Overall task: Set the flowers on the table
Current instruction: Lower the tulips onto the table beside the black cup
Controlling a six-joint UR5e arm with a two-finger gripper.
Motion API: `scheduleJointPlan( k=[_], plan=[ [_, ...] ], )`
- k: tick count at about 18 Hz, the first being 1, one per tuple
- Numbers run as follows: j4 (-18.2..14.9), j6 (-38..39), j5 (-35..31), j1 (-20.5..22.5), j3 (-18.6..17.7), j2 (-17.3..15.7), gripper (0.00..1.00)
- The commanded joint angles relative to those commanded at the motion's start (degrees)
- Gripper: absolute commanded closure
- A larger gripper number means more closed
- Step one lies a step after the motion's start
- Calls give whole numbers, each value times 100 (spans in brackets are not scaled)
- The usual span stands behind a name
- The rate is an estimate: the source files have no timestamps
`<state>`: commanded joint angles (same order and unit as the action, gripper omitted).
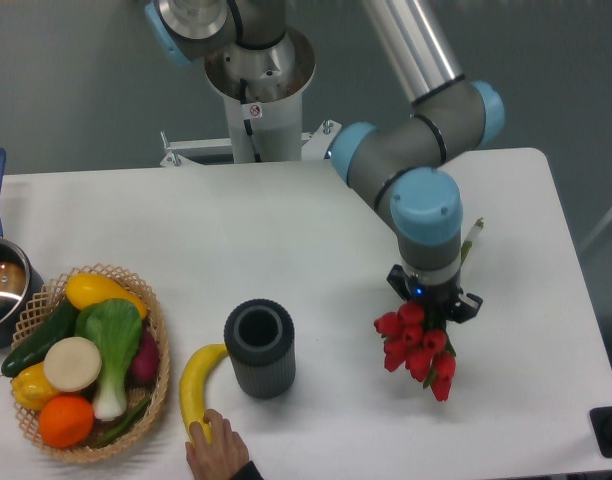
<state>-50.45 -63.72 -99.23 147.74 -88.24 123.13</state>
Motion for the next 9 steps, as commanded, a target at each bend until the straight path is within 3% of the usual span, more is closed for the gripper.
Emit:
scheduleJointPlan(
  k=[5, 6, 7, 9],
  plan=[
    [87, -9, -26, 35, 97, 168, 55],
    [88, -17, -18, 35, 97, 168, 49],
    [97, -44, -18, 35, 106, 159, 25],
    [114, -53, -18, 53, 158, 133, 11]
  ],
)
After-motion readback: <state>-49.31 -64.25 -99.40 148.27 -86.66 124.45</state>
